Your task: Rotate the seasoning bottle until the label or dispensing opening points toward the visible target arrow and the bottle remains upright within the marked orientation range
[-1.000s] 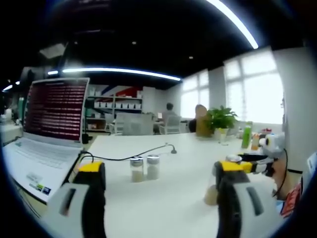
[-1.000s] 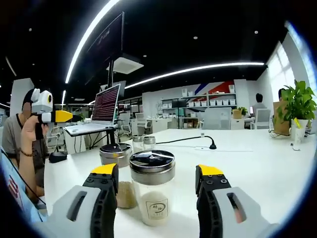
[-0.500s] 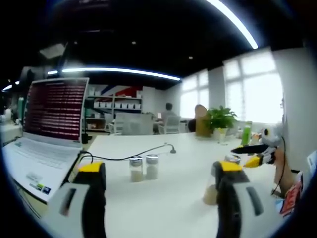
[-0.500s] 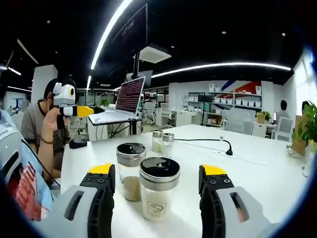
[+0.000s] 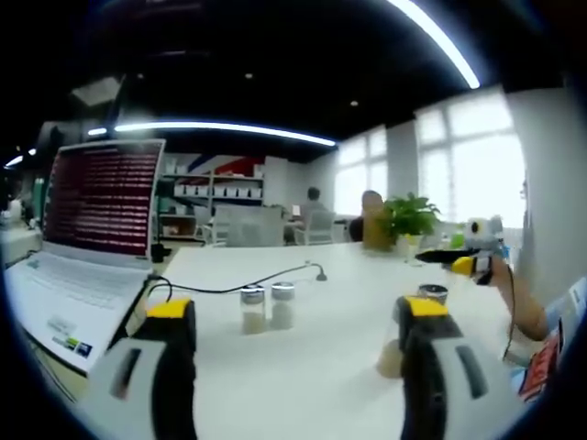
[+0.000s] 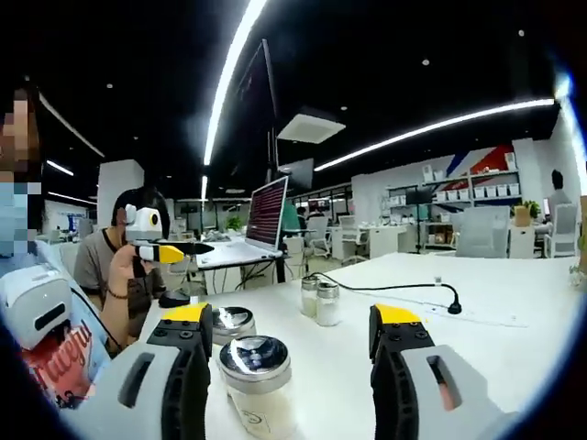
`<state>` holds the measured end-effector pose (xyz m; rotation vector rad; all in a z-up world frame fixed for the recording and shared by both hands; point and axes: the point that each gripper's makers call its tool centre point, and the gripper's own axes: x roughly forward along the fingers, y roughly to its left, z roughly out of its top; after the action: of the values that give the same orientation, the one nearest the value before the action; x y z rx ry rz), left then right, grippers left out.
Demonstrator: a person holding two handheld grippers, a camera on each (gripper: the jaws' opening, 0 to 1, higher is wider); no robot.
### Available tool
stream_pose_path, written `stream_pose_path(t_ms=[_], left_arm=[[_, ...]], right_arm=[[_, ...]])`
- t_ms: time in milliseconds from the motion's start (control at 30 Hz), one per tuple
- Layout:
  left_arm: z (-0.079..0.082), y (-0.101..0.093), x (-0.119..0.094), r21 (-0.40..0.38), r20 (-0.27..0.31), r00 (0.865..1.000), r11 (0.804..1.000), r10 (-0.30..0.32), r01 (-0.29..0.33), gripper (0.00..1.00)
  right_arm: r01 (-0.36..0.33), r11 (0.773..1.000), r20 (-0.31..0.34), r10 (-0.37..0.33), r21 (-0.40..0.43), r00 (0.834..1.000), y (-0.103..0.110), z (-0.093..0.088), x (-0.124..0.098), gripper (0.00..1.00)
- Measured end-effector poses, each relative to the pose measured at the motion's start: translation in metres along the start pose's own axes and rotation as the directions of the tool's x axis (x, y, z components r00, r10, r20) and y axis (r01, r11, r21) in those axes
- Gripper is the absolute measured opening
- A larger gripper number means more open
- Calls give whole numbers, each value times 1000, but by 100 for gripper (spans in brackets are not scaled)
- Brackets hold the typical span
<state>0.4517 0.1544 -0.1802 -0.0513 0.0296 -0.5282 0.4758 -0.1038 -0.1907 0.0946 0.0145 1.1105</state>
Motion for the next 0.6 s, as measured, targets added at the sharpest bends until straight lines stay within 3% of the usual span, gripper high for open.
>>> stream_pose_path(t_ms=[200,367,467,500,600], left_arm=[[0,0,1,3,-1,1000,1000,-2,2,97],[-2,0,3,2,-6,1000,1000,-2,2,97],[-1,1,4,-2,0,1000,1000,2,-2,97],[-1,0,4,-2,1,1000,1000,3,-3,97],[-1,0,4,0,0,1000,1000,1,-1,97]], right_arm=[[-95,994,-40,93,-53,995,-7,-14,-9,70],[-160,987,-91,157,-26,983,-1,-32,-8,65],[-165,986,-172,162,-6,972,2,-49,-5,59],[-200,980,-127,200,9,972,8,-43,-1,60],[-207,978,-127,205,-5,971,13,-45,2,56]])
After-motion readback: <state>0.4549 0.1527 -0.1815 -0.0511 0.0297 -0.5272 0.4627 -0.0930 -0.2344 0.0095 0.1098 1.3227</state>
